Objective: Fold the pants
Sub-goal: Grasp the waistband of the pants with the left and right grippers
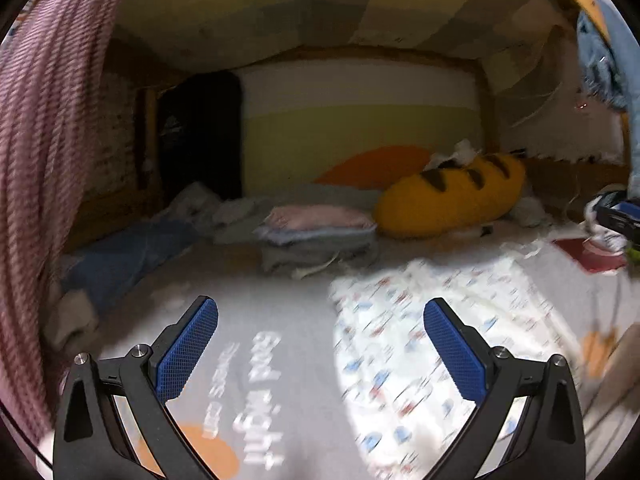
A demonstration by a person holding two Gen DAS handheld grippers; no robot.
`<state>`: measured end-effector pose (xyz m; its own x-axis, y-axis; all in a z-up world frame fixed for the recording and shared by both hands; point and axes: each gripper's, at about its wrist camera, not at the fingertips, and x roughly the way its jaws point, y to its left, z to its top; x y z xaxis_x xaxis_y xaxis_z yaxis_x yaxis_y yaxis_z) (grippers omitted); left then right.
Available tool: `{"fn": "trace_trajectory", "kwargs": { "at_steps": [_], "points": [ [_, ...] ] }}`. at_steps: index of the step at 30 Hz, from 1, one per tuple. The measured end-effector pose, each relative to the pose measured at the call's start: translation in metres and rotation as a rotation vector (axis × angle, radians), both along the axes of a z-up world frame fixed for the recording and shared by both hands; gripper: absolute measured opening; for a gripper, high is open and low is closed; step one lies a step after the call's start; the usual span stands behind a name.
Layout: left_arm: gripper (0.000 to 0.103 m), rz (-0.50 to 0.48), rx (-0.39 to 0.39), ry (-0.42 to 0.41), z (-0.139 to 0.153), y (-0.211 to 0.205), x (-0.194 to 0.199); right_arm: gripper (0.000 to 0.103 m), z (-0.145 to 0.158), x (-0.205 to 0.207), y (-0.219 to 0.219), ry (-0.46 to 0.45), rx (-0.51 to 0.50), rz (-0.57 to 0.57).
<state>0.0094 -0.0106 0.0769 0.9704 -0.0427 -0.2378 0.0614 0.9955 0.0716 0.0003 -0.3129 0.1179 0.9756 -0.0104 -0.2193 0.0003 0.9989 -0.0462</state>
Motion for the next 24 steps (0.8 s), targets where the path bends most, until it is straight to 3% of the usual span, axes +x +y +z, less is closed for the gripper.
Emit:
{"fn": "trace_trajectory", "kwargs": {
  "at_steps": [2, 5, 8, 12, 14, 16, 17, 21, 24],
  "points": [
    [0.102, -0.036, 0.017, -0.025, 0.016, -0.006, 0.013, 0.085, 0.016, 0.012, -0.017, -0.008, 0.036, -0.015],
    [0.102, -0.076, 0.047, -0.045, 0.043, -0.023, 0.048, 0.07, 0.031, 0.028, -0.04, -0.005, 0.115, -0.011],
    [0.102, -0.11, -0.004, -0.046, 0.063, -0.035, 0.079, 0.067, 0.039, 0.035, -0.063, -0.051, 0.193, -0.001],
    [0.102, -0.083, -0.097, -0.133, 0.084, -0.049, 0.104, 0.066, 0.043, 0.041, -0.082, -0.109, 0.206, -0.016],
    [0.102, -0.077, -0.142, -0.144, 0.09, -0.057, 0.118, 0.066, 0.044, 0.058, -0.088, -0.072, 0.175, -0.021],
    [0.102, -0.012, -0.182, -0.125, 0.091, -0.063, 0.132, 0.066, 0.041, 0.076, -0.095, -0.032, 0.183, -0.02],
    [0.102, 0.014, -0.177, -0.121, 0.091, -0.067, 0.14, 0.066, 0.038, 0.089, -0.101, -0.005, 0.204, -0.015],
    [0.102, -0.07, -0.092, -0.089, 0.08, -0.094, 0.18, 0.066, 0.024, 0.142, -0.126, 0.1, 0.309, -0.021],
    [0.102, -0.105, -0.047, -0.046, 0.072, -0.115, 0.218, 0.066, 0.015, 0.18, -0.138, 0.152, 0.326, -0.056]
  ]
}}
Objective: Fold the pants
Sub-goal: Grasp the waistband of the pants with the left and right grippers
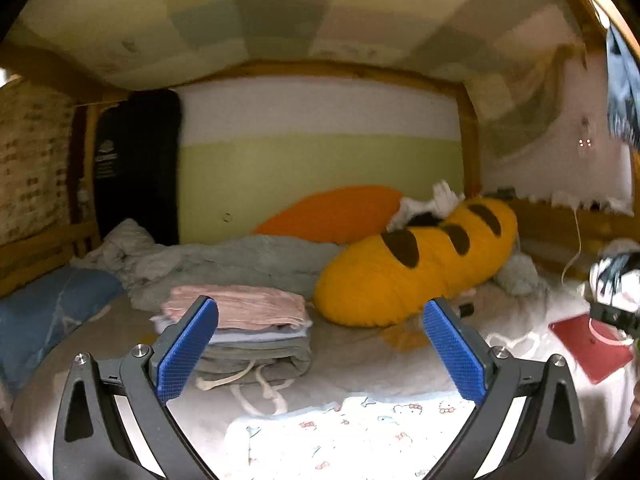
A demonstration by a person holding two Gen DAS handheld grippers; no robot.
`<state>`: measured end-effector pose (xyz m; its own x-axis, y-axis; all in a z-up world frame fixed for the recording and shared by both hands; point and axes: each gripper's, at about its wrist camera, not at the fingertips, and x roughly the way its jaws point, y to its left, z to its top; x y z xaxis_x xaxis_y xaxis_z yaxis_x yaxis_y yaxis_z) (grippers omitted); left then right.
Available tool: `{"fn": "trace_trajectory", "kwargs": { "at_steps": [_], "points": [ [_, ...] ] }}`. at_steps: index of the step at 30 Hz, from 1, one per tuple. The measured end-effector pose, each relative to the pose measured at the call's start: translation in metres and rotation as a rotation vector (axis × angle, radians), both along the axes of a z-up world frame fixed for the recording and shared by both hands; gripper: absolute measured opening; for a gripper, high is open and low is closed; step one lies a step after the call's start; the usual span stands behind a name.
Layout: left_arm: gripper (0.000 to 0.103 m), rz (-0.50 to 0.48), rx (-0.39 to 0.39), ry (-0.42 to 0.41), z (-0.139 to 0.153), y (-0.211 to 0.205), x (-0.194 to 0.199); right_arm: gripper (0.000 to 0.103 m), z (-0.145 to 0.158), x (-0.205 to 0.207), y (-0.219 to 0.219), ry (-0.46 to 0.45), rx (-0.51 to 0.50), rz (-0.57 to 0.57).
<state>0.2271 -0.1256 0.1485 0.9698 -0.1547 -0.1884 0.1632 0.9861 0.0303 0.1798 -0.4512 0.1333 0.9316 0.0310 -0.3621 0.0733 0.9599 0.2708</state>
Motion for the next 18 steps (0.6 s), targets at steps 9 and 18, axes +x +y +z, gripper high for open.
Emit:
{"fn": "trace_trajectory", "kwargs": {
  "at_steps": [9, 18],
  "points": [
    [0.101, -0.106, -0.11, 0.266, -0.057, -0.015, 0.104, 0.064, -0.047, 0.091, 0.0, 0.201, -0.061, 0.003],
    [0.048, -0.192, -0.133, 0.587, -0.164, -0.016, 0.155, 0.052, -0.131, 0.139, -0.011, 0.436, -0.014, 0.08]
  ]
}}
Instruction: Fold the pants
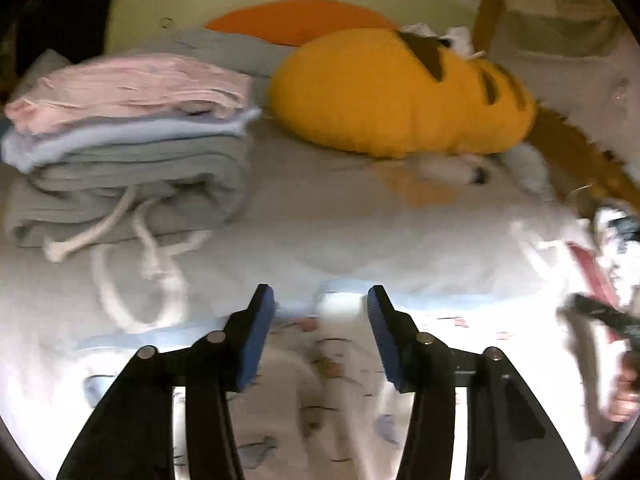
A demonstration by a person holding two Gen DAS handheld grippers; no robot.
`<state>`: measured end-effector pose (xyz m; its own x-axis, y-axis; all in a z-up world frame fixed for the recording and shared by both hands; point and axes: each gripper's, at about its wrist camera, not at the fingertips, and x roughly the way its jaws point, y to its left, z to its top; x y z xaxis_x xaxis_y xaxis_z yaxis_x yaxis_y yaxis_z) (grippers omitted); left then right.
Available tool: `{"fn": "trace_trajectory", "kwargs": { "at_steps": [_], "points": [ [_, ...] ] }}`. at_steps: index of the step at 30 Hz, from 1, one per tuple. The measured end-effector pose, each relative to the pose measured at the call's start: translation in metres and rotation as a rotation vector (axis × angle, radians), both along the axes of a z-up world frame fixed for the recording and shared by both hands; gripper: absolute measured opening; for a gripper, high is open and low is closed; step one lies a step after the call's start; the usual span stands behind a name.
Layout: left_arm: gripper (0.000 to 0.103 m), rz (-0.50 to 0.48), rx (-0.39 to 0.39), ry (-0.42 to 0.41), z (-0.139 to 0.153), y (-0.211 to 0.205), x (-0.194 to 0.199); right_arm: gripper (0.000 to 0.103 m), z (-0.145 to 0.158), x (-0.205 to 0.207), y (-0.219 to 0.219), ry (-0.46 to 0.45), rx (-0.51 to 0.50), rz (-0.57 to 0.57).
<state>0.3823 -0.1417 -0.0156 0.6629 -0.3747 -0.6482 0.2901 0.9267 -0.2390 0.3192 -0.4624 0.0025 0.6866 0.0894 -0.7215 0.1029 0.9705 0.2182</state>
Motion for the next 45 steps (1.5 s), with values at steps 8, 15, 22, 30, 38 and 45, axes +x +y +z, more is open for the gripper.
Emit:
{"fn": "trace_trajectory", "kwargs": {
  "at_steps": [8, 15, 22, 30, 38, 45],
  "points": [
    [0.051, -0.03, -0.003, 0.028, -0.005, -0.006, -0.002, 0.043, -0.021, 0.012, -0.004, 0.067, 0.105, 0.045],
    [0.048, -0.066, -0.008, 0.077, -0.028, -0.016, 0.016, 0.006, -0.026, 0.019, 0.005, 0.087, 0.066, 0.043],
    [0.036, -0.08, -0.03, 0.061, -0.027, -0.017, 0.016, 0.002, -0.006, 0.021, -0.007, 0.034, -0.072, -0.116],
    [0.045, -0.101, 0.013, 0.119, -0.036, -0.027, 0.025, 0.003, -0.011, 0.024, -0.033, 0.042, 0.037, -0.047],
    [0.028, -0.086, -0.047, 0.169, -0.039, -0.024, 0.036, 0.041, -0.013, 0.024, -0.02, 0.075, 0.072, 0.036],
    [0.007, -0.121, 0.039, 0.111, -0.024, -0.039, 0.041, 0.002, -0.005, 0.03, -0.012, 0.039, 0.051, 0.014]
  ]
}}
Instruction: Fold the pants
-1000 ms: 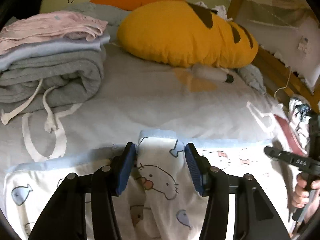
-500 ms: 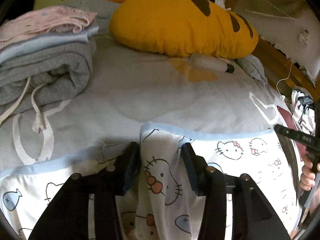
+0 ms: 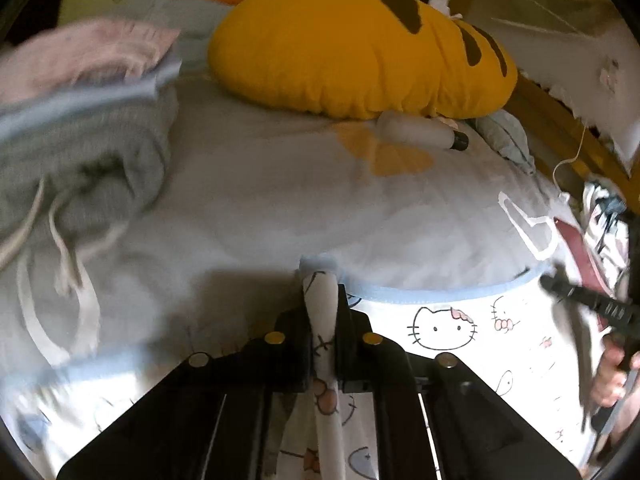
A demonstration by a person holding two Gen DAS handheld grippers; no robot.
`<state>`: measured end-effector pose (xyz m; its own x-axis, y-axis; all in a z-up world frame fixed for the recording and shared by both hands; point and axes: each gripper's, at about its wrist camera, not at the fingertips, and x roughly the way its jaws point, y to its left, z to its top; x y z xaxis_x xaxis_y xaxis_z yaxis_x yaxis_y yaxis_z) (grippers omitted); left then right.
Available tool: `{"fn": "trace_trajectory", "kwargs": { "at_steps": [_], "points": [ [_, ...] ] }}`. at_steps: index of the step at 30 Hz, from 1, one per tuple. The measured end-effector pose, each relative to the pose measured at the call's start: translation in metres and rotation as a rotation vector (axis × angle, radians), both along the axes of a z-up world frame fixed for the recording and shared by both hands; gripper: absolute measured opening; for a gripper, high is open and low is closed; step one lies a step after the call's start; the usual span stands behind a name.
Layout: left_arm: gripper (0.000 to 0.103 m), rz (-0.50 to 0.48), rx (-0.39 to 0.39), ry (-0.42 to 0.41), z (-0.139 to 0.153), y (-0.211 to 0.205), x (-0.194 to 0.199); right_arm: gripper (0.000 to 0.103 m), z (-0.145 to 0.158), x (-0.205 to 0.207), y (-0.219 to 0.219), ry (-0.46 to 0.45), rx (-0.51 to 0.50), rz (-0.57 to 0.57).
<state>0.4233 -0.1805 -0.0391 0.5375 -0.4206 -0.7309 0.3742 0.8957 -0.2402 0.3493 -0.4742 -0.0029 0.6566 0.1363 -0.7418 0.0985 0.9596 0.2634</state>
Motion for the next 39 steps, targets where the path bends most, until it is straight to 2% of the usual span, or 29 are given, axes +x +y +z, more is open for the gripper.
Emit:
{"fn": "trace_trajectory", "kwargs": {
  "at_steps": [3, 7, 10, 14, 16, 17, 18, 19, 21, 24, 28, 31, 32, 35, 37, 39],
  "points": [
    [0.007, -0.016, 0.036, -0.028, 0.014, -0.008, 0.01, 0.001, 0.017, 0.007, -0.003, -0.044, -0.044, -0.052],
    [0.007, 0.003, 0.086, -0.049, 0.021, -0.02, 0.029, 0.001, 0.023, 0.031, 0.0, -0.045, -0.13, -0.097],
    [0.008, 0.022, 0.092, -0.036, 0.011, -0.022, 0.043, 0.001, 0.014, 0.052, 0.0, -0.015, -0.162, -0.11],
    [0.01, 0.021, 0.089, 0.017, -0.019, -0.019, 0.052, 0.002, -0.009, 0.065, -0.003, 0.049, -0.156, -0.095],
    [0.015, 0.03, 0.069, -0.002, -0.017, -0.014, 0.048, 0.006, -0.012, 0.065, -0.007, 0.058, -0.157, -0.097],
    [0.028, 0.043, 0.073, -0.007, -0.013, -0.012, 0.046, 0.009, -0.01, 0.063, -0.009, 0.053, -0.163, -0.101],
    [0.042, 0.075, 0.095, -0.026, -0.008, -0.008, 0.042, 0.019, -0.005, 0.059, -0.011, 0.035, -0.182, -0.112],
    [0.044, 0.093, 0.109, -0.057, -0.003, -0.006, 0.037, 0.026, 0.0, 0.053, -0.01, 0.01, -0.194, -0.118],
    [0.045, 0.093, 0.13, -0.139, 0.012, 0.001, 0.019, 0.031, 0.012, 0.039, -0.009, -0.04, -0.207, -0.118],
    [0.045, 0.081, 0.158, -0.253, 0.036, 0.013, -0.016, 0.031, 0.04, 0.008, -0.005, -0.129, -0.219, -0.094],
    [0.045, 0.112, 0.099, -0.361, 0.076, 0.041, -0.068, 0.033, 0.086, -0.053, 0.012, -0.302, -0.216, -0.049],
    [0.05, 0.128, 0.055, -0.45, 0.107, 0.059, -0.113, 0.044, 0.109, -0.108, 0.033, -0.411, -0.225, -0.031],
    [0.052, 0.139, 0.051, -0.473, 0.115, 0.061, -0.125, 0.044, 0.116, -0.13, 0.043, -0.449, -0.226, -0.019],
    [0.053, 0.151, 0.028, -0.5, 0.139, 0.071, -0.16, 0.044, 0.129, -0.182, 0.066, -0.513, -0.234, -0.025],
    [0.054, 0.143, 0.013, -0.53, 0.151, 0.077, -0.184, 0.044, 0.13, -0.22, 0.074, -0.55, -0.187, -0.035],
    [0.054, 0.135, 0.054, -0.604, 0.16, 0.082, -0.215, 0.044, 0.126, -0.25, 0.085, -0.57, -0.188, -0.05]
  ]
}}
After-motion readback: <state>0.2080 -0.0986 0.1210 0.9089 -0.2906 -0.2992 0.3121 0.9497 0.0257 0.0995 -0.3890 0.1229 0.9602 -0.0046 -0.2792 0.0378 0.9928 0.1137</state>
